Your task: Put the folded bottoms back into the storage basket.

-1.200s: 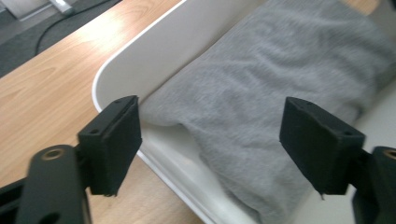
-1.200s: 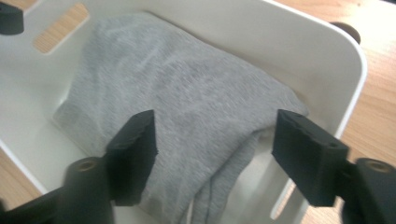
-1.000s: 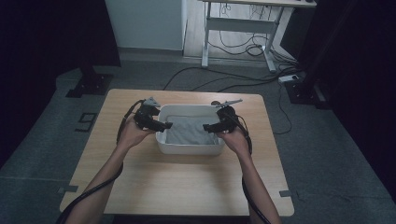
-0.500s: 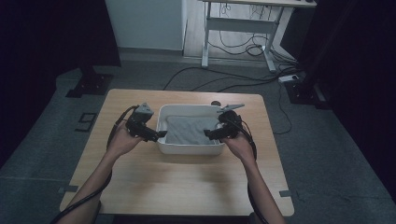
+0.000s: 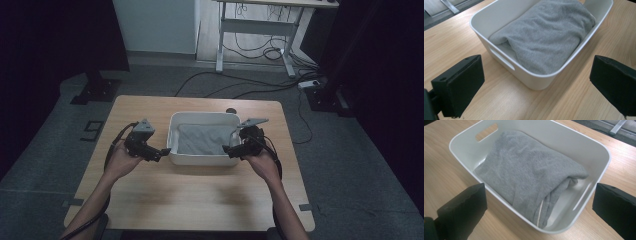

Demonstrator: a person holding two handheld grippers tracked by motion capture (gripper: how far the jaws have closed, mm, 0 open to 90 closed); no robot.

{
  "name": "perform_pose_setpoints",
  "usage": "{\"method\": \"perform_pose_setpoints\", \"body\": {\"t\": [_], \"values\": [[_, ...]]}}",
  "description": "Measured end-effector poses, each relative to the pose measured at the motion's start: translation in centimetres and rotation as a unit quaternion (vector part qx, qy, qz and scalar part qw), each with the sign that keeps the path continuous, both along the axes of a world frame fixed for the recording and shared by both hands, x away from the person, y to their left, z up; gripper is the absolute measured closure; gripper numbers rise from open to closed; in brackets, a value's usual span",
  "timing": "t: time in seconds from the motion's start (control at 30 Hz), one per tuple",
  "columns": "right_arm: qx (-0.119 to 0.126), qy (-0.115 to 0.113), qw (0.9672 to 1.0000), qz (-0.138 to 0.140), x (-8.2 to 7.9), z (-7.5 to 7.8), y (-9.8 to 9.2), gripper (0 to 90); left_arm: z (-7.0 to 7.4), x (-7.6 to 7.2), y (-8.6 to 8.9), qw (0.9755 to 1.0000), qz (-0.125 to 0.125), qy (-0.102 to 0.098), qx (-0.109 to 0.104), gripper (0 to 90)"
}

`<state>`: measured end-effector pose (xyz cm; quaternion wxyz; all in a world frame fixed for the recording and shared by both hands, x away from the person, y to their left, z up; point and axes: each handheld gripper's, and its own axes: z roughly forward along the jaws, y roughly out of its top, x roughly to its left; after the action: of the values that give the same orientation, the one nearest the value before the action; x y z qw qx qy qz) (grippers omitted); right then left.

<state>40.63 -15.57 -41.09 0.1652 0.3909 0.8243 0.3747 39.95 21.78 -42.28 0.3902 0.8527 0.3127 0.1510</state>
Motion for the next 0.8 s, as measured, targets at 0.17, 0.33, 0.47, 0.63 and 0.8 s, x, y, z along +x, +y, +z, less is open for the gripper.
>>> {"method": "perform_pose_setpoints", "body": {"t": [0.17, 0.33, 0.47, 0.63, 0.8], "values": [[0.001, -0.003, 1.0, -0.003, -0.9, -0.2, -0.7, 0.0, -0.7, -0.9, 1.1, 1.0, 0.003, -0.006, 0.003, 0.0], [0.0, -0.008, 0.9999, -0.009, -1.8, -0.6, -1.5, 0.0, -1.7, -1.6, 2.4, 0.9999, 0.012, -0.004, 0.007, 0.0], [0.0, -0.013, 0.9998, -0.013, -2.7, -0.7, -2.1, 0.0, -2.7, -2.2, 3.5, 0.9998, 0.021, 0.001, 0.001, 0.0], [-0.002, -0.02, 0.9997, -0.017, -3.9, -1.0, -2.7, 0.0, -4.1, -3.0, 4.4, 0.9994, 0.033, 0.005, 0.012, 0.0], [-0.005, -0.021, 0.9994, -0.027, -5.1, -1.7, -3.5, 0.0, -5.7, -3.6, 4.9, 0.9991, 0.038, 0.018, 0.004, 0.0]]}}
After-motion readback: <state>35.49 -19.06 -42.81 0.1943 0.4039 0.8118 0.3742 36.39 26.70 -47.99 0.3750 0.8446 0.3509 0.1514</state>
